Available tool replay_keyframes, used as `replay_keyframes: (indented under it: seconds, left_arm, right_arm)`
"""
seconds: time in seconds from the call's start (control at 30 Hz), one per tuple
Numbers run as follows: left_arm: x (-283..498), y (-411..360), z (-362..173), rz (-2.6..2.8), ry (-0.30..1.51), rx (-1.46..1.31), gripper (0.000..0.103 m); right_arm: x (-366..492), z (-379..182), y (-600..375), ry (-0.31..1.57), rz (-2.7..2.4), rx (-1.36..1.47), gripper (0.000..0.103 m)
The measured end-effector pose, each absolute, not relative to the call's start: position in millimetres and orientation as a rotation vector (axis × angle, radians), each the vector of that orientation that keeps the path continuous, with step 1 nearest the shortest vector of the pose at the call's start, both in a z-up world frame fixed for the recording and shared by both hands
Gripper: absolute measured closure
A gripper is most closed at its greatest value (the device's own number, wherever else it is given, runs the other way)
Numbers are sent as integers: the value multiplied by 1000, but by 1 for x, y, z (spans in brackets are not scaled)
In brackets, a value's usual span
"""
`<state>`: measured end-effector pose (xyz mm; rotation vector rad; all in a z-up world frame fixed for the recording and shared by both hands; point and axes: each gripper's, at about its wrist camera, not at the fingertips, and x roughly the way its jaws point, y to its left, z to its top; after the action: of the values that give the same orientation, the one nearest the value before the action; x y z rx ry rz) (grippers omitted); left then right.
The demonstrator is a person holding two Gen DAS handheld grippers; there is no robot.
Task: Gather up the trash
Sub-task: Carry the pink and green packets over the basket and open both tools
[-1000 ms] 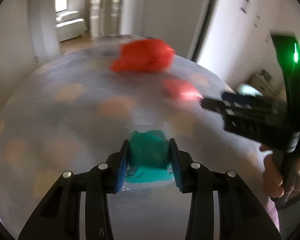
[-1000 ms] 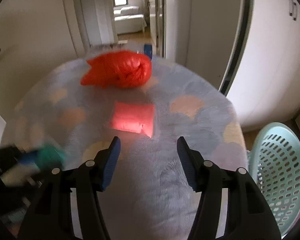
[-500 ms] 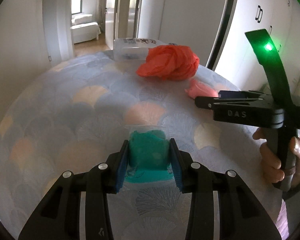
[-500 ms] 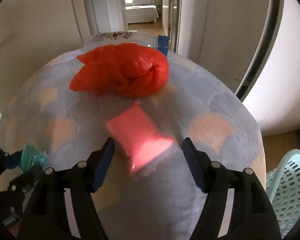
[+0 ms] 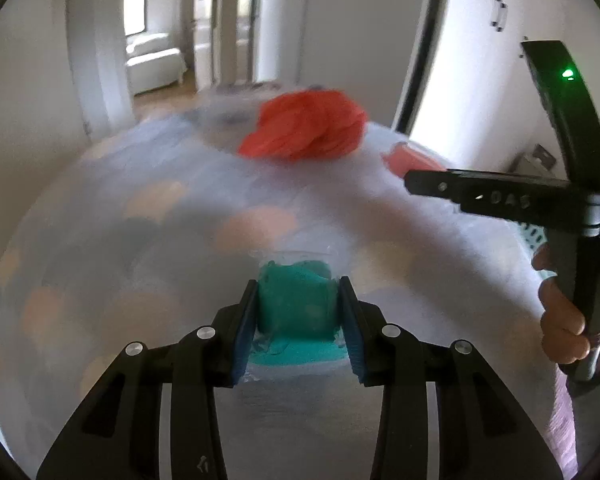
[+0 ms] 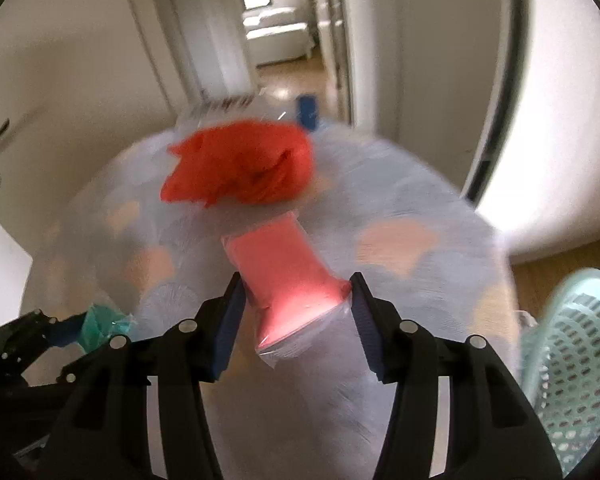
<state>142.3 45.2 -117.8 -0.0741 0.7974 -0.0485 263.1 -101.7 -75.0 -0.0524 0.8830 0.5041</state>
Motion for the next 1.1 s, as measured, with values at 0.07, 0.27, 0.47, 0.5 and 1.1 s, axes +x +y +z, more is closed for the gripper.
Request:
replay_keyframes:
  seconds: [0.07, 0.27, 0.47, 0.5, 1.1]
  left_arm:
    - [141, 34, -108, -88, 782, -78, 65]
    - [142, -16, -65, -204, 698, -16, 65]
    - [156, -74, -35, -358, 653, 13, 65]
    - [160, -82, -34, -381, 657, 15, 65]
    - [229, -230, -106, -616, 892, 47, 65]
  right_arm:
    - [255, -60, -123, 853, 489, -12, 54]
    - [225, -13, -194, 753, 371, 39, 54]
    - [203, 9, -268, 698, 230, 123, 54]
    - [200, 10, -277, 695, 208, 136, 54]
    - [171, -61, -428, 840, -186, 404, 54]
